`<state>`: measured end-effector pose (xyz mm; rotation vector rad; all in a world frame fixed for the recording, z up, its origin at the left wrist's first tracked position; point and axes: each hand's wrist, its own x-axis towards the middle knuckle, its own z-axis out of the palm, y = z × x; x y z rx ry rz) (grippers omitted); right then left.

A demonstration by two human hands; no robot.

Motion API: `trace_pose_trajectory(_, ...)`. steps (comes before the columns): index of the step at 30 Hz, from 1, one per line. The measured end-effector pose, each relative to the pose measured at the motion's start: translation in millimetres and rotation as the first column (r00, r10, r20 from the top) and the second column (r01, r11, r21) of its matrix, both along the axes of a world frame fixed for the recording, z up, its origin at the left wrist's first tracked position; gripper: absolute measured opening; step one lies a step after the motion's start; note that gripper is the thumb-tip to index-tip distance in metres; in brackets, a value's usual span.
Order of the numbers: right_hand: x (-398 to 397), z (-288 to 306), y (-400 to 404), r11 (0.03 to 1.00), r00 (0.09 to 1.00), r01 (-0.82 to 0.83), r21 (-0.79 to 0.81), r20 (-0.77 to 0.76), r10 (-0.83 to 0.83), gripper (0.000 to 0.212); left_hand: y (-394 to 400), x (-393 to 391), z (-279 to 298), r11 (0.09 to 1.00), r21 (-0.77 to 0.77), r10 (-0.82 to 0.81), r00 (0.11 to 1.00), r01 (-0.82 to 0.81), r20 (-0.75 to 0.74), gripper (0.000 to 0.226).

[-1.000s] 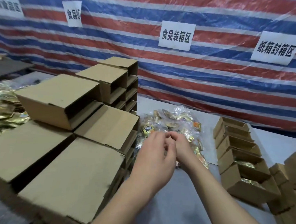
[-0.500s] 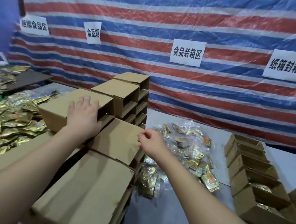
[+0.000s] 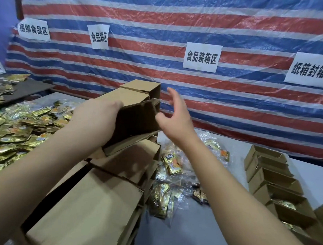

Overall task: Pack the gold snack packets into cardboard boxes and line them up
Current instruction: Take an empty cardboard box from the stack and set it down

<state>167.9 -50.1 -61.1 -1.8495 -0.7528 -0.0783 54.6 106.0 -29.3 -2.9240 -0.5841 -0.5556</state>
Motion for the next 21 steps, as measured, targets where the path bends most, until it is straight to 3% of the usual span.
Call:
trace_pose_trajectory(6, 25, 42, -84, 0.932, 0.952, 0.244, -0.269, 0.248, -0.178, 0.063, -69, 31, 24, 0.923, -0.031, -0.372, 0.912, 0.383, 0.173, 0.041)
trace_pose_trajectory(11, 40, 26, -174, 0.813, 0.938, 0.336, -0.476, 0.253, -0.239, 0.027, -123, 83, 13, 0.696, -0.29, -0.637, 0.751, 0.657, 0.172, 0.026)
trace_pose_trajectory(15, 40, -24, -239, 0.726, 0.911, 0.406, -0.555, 0.178, -0.373, 0.003, -176, 124, -41, 0.651, -0.435, -0.654, 0.751, 0.622, 0.096, 0.018)
trace_pose_trajectory(21, 27, -143, -286, 0.642, 0.867, 0.341, -0.687, -0.034, -0.497, 0.008, -232, 135, -170, 0.638, -0.666, -0.603, 0.788, 0.387, -0.12, 0.027)
